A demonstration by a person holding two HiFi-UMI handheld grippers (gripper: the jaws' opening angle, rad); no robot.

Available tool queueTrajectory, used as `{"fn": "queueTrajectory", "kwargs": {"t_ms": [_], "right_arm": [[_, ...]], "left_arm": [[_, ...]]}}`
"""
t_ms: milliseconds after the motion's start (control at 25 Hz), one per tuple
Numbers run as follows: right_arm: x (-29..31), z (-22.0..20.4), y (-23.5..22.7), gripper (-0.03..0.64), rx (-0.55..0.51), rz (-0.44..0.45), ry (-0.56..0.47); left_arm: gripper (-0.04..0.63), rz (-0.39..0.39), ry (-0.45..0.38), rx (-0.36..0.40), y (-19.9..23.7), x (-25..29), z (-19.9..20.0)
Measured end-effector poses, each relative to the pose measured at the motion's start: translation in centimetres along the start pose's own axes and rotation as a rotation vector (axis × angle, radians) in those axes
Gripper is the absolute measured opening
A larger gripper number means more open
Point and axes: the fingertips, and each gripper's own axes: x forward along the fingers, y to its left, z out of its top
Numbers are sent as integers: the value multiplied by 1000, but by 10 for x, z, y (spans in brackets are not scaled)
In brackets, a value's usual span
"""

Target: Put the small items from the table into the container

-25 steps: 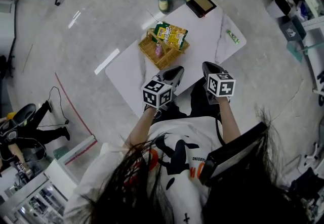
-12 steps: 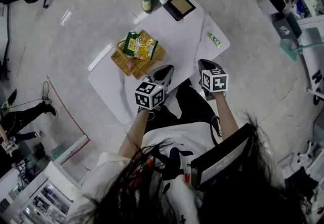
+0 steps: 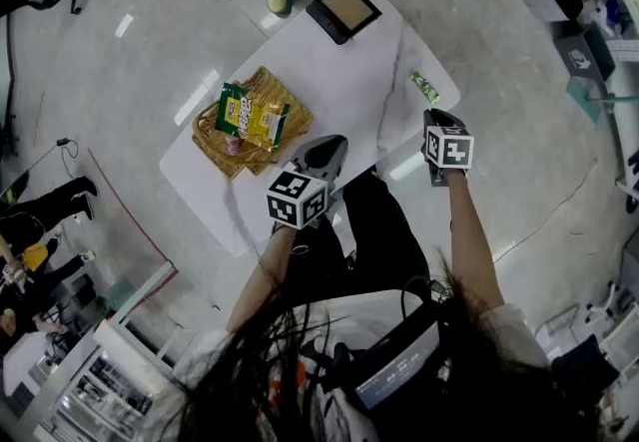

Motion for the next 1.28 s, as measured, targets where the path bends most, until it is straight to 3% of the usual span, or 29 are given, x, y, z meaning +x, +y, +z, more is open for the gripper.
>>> {"fn": "queueTrajectory", "kwargs": {"t_ms": [120, 560, 720, 840, 1280], "right_arm": [[29, 1, -21, 138, -31, -8, 46], [104, -19, -63, 149, -103, -92, 179], [107, -18, -69, 115, -115, -131, 171], [105, -13, -69, 34, -106, -138, 153], [68, 6, -33, 22, -119, -50, 88]], "left_arm": [[11, -10, 19, 13, 6, 23, -5], [11, -1, 77, -29, 30, 48, -42], [11, 11, 92, -40, 39, 46, -50], [11, 29, 84, -44, 45, 42, -47], [11, 40, 35, -42, 34, 25, -32]]}}
